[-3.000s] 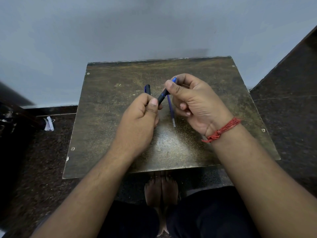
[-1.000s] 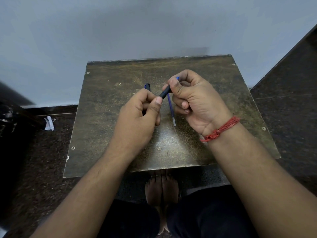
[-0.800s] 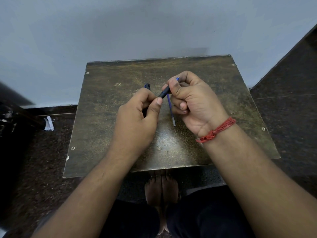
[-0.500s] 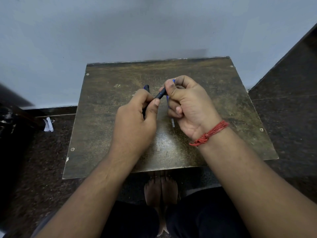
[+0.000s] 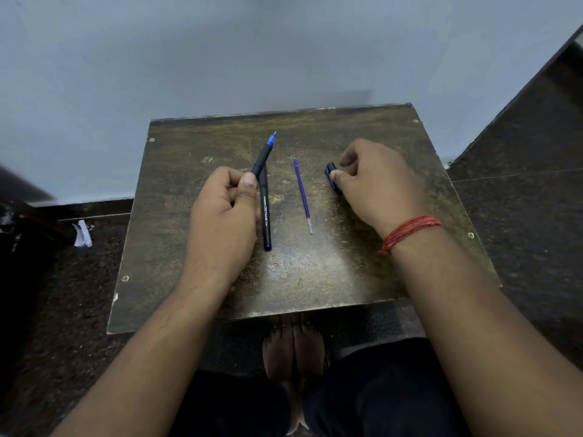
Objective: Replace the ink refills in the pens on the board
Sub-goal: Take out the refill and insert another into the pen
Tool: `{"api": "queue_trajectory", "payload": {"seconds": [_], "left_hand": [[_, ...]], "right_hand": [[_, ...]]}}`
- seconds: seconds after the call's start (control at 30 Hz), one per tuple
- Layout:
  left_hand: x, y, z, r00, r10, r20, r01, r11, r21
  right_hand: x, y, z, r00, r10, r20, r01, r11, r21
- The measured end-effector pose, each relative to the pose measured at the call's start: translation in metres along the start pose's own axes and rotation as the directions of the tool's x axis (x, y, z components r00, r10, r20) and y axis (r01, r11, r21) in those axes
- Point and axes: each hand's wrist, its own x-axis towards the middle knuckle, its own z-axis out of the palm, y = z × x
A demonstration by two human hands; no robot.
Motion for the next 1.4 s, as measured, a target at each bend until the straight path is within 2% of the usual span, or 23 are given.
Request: {"api": "queue_trajectory", "payload": {"seconds": [0.17, 0.3, 0.37, 0.43, 0.53, 0.6, 0.7, 0.83, 0.97, 1.07, 1.23, 1.4], "left_hand": [[0.000, 0.002, -0.001, 1.000, -0.026, 0.005, 0.026, 0.999, -0.029], [0.000, 0.002, -0.002, 1.000, -0.025, 0.012, 0.026, 0.999, -0.033], [0.000, 0.003, -0.002, 1.000, -0.024, 0.014, 0.024, 0.999, -0.031], [-0.001, 0.003, -0.001, 0.999, -0.028, 0.019, 0.029, 0.999, -0.037], [0.000, 0.002, 0.000, 0.999, -0.038, 0.030, 0.039, 0.998, -0.045], [0.000, 0.001, 0.001, 0.999, -0.034, 0.041, 0.036, 0.999, -0.039], [0.000, 0.001, 0.002, 0.998, -0.023, 0.064, 0.026, 0.999, -0.044], [-0.002, 0.000, 0.003, 0.995, -0.001, 0.103, 0.006, 0.999, -0.041], [-0.003, 0.000, 0.005, 0.989, 0.018, 0.147, -0.015, 1.000, -0.022], [-0.004, 0.002, 0.006, 0.986, 0.030, 0.164, -0.030, 1.000, -0.002], [-0.004, 0.001, 0.005, 0.984, 0.029, 0.178, -0.031, 1.000, 0.006], [-0.003, 0.000, 0.006, 0.984, 0.039, 0.172, -0.040, 0.999, 0.004]], "right_hand": [[-0.002, -0.011, 0.004, 0.996, -0.077, 0.043, 0.083, 0.984, -0.159], [-0.001, -0.012, 0.009, 0.992, -0.095, 0.082, 0.107, 0.981, -0.163], [0.001, -0.012, 0.010, 0.995, -0.088, 0.051, 0.091, 0.994, -0.067], [0.002, -0.012, 0.008, 0.999, -0.048, 0.001, 0.048, 0.990, 0.136], [0.000, -0.013, 0.007, 1.000, -0.004, 0.001, 0.003, 0.921, 0.388], [-0.003, -0.016, 0.009, 1.000, 0.018, 0.022, -0.027, 0.830, 0.557], [-0.004, -0.019, 0.010, 0.994, 0.079, 0.077, -0.109, 0.575, 0.811], [-0.004, -0.019, 0.009, 0.984, 0.135, 0.112, -0.154, 0.358, 0.921], [-0.004, -0.019, 0.008, 0.981, 0.165, 0.103, -0.142, 0.243, 0.960], [-0.004, -0.020, 0.007, 0.983, 0.168, 0.074, -0.114, 0.238, 0.965], [-0.006, -0.022, 0.006, 0.992, 0.123, -0.007, -0.031, 0.306, 0.952], [-0.008, -0.024, 0.006, 0.999, 0.027, -0.034, 0.019, 0.425, 0.905]]}}
